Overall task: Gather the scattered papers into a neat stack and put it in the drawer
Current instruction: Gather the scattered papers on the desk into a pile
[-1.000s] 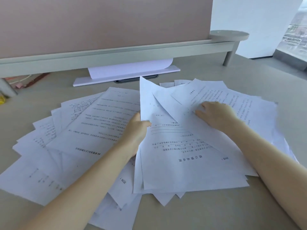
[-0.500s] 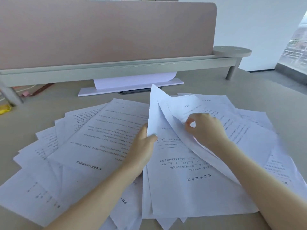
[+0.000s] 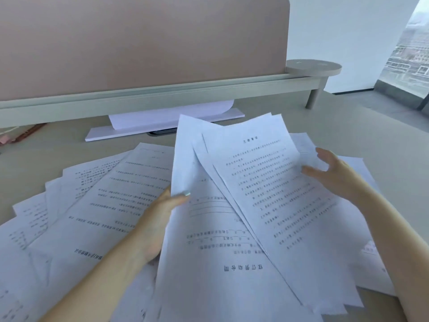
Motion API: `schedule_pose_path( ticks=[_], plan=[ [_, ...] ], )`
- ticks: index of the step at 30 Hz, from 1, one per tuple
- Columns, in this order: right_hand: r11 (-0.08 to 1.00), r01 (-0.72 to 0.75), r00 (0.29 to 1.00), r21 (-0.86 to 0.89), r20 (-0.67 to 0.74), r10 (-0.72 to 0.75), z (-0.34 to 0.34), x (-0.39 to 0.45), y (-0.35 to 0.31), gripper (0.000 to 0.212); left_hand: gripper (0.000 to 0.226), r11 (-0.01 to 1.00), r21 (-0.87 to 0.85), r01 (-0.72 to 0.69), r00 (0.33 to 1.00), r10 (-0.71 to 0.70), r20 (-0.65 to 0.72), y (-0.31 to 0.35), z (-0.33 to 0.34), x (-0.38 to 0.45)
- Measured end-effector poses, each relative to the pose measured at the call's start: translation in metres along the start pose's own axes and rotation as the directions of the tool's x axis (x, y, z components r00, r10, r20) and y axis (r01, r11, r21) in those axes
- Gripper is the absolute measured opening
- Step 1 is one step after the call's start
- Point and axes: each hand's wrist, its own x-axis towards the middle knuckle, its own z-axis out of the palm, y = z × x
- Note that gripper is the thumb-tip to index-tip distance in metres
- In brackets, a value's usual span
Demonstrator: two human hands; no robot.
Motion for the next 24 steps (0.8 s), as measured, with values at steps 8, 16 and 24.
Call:
schedule_pose_path(
  ticks=[8,16,24],
  plan=[
    [0.971,0.134,0.983,0.196,0.095,-0.155,0.018,-0.009,-0.014,0.032,0.042,0.985,-0.160,0.066,0.998,-0.064,0.018,0.001,-0.004,-0.017],
    [0.913,0.117,0.992,0.391,-0.003,-0.125,0.038,-0.031,-0.028,0.015,0.027,0.997,-0.022,0.075,0.968,-0.078,-0.238,0.013,0.016,-0.010],
    [0.875,0.109,0.994,0.471,-0.064,-0.090,0.051,-0.029,-0.036,0.022,0.030,0.997,0.064,0.049,0.989,-0.039,-0.146,0.000,0.018,-0.010]
  ],
)
